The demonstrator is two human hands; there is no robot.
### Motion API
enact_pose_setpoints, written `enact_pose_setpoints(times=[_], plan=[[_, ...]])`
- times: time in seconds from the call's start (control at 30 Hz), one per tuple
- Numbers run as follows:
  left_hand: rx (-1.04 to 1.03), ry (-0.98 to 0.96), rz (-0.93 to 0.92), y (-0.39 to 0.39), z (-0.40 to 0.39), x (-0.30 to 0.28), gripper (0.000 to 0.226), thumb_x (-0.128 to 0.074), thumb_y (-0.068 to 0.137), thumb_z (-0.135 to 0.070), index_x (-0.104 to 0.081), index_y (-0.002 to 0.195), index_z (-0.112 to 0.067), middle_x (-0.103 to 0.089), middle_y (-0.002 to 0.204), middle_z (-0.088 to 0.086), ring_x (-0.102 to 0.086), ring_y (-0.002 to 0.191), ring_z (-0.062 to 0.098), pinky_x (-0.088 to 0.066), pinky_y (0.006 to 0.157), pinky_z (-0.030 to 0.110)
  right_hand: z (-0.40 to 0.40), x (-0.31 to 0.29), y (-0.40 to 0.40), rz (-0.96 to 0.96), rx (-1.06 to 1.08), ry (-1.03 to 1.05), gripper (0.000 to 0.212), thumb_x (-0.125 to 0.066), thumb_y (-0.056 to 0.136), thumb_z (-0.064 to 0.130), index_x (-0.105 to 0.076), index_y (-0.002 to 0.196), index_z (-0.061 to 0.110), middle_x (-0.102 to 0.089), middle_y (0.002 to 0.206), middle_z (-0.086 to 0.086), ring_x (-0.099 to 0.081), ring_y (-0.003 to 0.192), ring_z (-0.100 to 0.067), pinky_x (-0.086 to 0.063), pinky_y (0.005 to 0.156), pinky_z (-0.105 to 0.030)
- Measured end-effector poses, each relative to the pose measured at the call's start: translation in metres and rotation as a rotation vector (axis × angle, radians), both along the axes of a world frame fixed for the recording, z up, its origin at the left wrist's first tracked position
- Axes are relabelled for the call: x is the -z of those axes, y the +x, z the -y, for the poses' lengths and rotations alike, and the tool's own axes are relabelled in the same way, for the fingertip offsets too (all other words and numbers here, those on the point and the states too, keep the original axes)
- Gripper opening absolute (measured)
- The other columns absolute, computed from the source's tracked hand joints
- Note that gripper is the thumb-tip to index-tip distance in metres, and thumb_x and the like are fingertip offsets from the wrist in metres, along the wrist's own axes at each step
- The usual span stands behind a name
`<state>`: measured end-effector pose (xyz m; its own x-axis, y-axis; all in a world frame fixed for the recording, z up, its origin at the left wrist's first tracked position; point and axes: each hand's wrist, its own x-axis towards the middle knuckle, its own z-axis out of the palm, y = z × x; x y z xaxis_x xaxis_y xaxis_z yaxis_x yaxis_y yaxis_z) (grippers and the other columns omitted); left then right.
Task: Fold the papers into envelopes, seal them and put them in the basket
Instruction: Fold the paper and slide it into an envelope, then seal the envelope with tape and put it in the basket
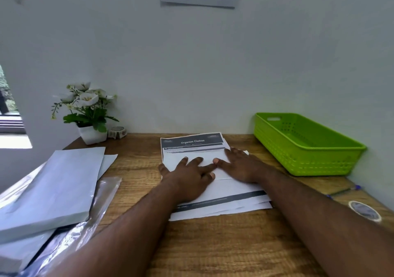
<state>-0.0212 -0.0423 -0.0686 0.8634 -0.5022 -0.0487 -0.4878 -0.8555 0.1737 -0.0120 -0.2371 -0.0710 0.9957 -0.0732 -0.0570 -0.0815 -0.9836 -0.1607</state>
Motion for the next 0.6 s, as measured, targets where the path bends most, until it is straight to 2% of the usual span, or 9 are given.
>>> enact_pose_setpoints(times=[0.1, 0.23, 0.3, 0.4, 0.47, 0.53, 0.6], plan=[[-0.034, 0.038, -0.006, 0.002, -0.001, 0.001, 0.057, -0.012, 0.093, -0.069, -0.001, 0.147, -0.055, 0.003, 0.161, -0.019, 0.008, 0.149, 0.020, 0.008, 0.103, 0.075, -0.002, 0.000, -0.003, 0.034, 0.023, -0.029, 0.096, -0.009, 0.075, 0.086, -0.007, 0.152, 0.029, -0.006, 0.161, -0.001, -0.005, 0.148, -0.021, -0.005, 0.119, -0.046], [-0.222, 0.071, 0.005, 0.002, -0.003, 0.003, 0.096, -0.013, 0.077, -0.087, 0.004, 0.154, -0.030, 0.008, 0.162, -0.009, 0.010, 0.149, 0.022, 0.013, 0.106, 0.071, -0.002, 0.001, -0.006, -0.006, 0.031, -0.028, 0.118, -0.004, 0.048, 0.099, -0.004, 0.150, 0.039, -0.002, 0.162, 0.002, -0.003, 0.148, -0.030, -0.005, 0.118, -0.050], [-0.249, 0.072, -0.003, 0.001, -0.004, 0.000, 0.104, -0.013, 0.071, -0.091, 0.005, 0.153, -0.030, 0.010, 0.162, -0.003, 0.009, 0.149, 0.025, 0.010, 0.106, 0.072, -0.002, 0.000, -0.008, -0.012, 0.038, -0.033, 0.118, -0.005, 0.048, 0.100, -0.003, 0.150, 0.040, -0.002, 0.162, 0.002, -0.002, 0.148, -0.030, -0.005, 0.118, -0.051], [-0.276, 0.081, -0.046, -0.004, -0.005, -0.002, 0.119, -0.014, 0.057, -0.100, 0.007, 0.153, -0.031, 0.011, 0.162, 0.001, 0.009, 0.149, 0.028, 0.009, 0.102, 0.076, 0.005, 0.002, -0.016, -0.039, 0.065, -0.023, 0.109, -0.011, 0.058, 0.097, -0.003, 0.150, 0.039, 0.001, 0.162, 0.003, 0.000, 0.148, -0.029, -0.003, 0.118, -0.050], [-0.289, 0.077, -0.064, -0.005, -0.005, -0.004, 0.128, -0.009, 0.050, -0.103, 0.005, 0.154, -0.030, 0.010, 0.162, 0.003, 0.008, 0.149, 0.028, 0.010, 0.101, 0.077, 0.013, 0.002, -0.021, -0.047, 0.062, -0.030, 0.115, -0.008, 0.051, 0.099, -0.002, 0.150, 0.040, 0.003, 0.161, 0.003, 0.001, 0.148, -0.028, -0.003, 0.118, -0.049], [-0.299, 0.069, -0.057, -0.004, -0.006, -0.006, 0.127, -0.004, 0.051, -0.101, 0.002, 0.154, -0.027, 0.007, 0.162, 0.004, 0.007, 0.149, 0.028, 0.014, 0.100, 0.076, 0.019, 0.003, -0.027, -0.059, 0.067, -0.017, 0.121, -0.005, 0.045, 0.101, -0.002, 0.149, 0.041, 0.004, 0.161, 0.004, 0.002, 0.148, -0.028, -0.003, 0.118, -0.051], [-0.300, 0.118, -0.012, -0.004, -0.005, -0.010, 0.122, -0.001, 0.057, -0.098, -0.002, 0.155, -0.024, 0.004, 0.163, 0.005, 0.008, 0.149, 0.028, 0.024, 0.097, 0.073, 0.020, 0.001, -0.032, -0.048, 0.055, -0.011, 0.115, -0.007, 0.050, 0.099, -0.003, 0.149, 0.041, 0.003, 0.161, 0.004, 0.001, 0.148, -0.027, -0.003, 0.117, -0.052]])
